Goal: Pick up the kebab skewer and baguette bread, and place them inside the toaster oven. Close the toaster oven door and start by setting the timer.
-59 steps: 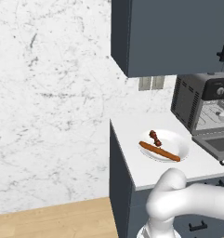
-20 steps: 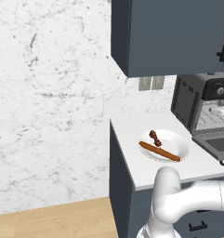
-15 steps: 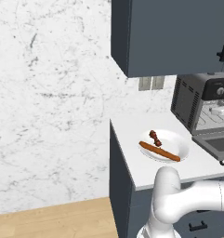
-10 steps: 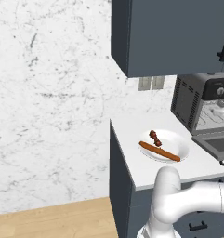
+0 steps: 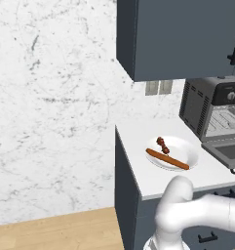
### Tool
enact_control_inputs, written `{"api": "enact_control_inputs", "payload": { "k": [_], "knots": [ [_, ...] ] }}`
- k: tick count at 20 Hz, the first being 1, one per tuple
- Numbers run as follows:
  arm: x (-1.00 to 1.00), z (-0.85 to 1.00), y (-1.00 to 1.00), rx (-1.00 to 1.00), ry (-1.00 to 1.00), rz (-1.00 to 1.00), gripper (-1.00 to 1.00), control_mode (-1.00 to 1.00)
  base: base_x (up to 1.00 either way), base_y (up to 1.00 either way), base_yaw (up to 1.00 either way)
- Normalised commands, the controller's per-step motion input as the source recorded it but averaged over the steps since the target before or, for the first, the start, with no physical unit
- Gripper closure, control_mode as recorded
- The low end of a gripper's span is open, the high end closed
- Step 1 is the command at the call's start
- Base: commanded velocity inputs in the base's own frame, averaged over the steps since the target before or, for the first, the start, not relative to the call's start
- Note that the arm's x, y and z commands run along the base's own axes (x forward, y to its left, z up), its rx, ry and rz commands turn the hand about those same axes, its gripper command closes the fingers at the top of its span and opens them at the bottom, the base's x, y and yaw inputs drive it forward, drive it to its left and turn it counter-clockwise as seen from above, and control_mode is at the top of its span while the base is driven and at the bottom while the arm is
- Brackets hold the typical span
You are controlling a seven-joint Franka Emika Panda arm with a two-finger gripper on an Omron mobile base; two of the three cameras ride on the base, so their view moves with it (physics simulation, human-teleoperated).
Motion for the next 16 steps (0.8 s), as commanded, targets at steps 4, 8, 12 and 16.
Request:
{"api": "enact_control_inputs", "payload": {
  "k": [4,8,12,16],
  "knots": [
    [-0.76,-0.7,-0.05,-0.11,0.18,-0.11,-1.0,-1.0,0.0,0.0,0.0],
    [-0.75,-0.65,-0.15,-0.12,0.22,-0.09,-1.0,-1.0,0.0,0.0,0.0],
    [-0.72,-0.52,-0.19,-0.13,0.35,-0.06,-1.0,-1.0,0.0,0.0,0.0],
    [-0.52,-0.12,-0.38,-0.11,0.34,0.0,-1.0,-1.0,0.0,0.0,0.0]
  ]
}}
